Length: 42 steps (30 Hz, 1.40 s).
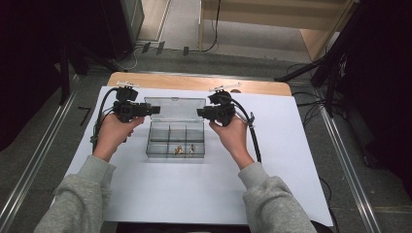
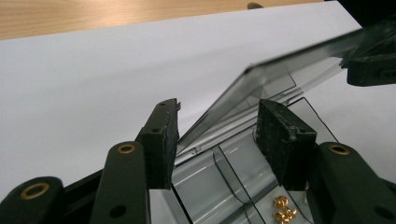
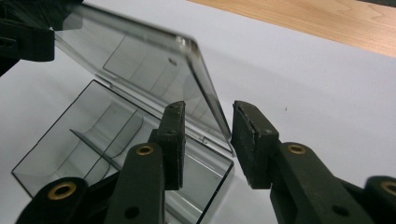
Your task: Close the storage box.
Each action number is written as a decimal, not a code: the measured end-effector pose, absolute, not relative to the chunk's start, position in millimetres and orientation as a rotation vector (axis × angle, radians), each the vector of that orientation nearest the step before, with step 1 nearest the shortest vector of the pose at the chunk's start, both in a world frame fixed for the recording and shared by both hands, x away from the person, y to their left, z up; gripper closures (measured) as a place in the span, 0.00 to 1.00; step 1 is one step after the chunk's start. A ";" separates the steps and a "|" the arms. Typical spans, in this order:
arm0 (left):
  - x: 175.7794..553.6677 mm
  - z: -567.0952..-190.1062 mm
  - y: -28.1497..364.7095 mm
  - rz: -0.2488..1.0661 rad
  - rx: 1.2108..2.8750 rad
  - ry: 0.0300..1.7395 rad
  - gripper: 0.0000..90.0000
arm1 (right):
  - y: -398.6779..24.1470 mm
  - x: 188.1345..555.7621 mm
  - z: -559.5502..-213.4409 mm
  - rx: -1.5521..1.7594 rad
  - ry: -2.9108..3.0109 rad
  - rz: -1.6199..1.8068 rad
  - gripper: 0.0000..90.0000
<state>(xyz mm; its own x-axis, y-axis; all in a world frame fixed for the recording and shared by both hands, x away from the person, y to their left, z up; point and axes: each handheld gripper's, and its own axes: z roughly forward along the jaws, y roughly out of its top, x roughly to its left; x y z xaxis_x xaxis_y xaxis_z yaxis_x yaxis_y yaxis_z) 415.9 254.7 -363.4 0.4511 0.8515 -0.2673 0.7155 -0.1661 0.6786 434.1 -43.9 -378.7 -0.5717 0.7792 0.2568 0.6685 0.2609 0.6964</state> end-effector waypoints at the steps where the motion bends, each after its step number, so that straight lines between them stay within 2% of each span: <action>1: 414.8 -362.1 254.5 0.224 1.935 1.312 0.55 | -44.1 432.8 -377.0 1.373 2.384 1.209 0.73; 9: 402.5 -343.8 253.1 0.221 1.958 1.265 0.50 | -49.5 419.2 -360.3 1.312 2.438 1.207 0.71; 19: 388.1 -340.8 252.0 0.229 1.995 1.227 0.45 | -53.2 402.5 -349.6 1.272 2.470 1.219 0.67; 27: 375.2 -351.6 255.4 0.204 1.990 1.224 0.42 | -54.5 392.4 -357.3 1.269 2.488 1.213 0.67; 42: 349.3 -369.1 254.6 0.253 2.006 1.211 0.40 | -57.9 367.8 -372.4 1.256 2.480 1.222 0.67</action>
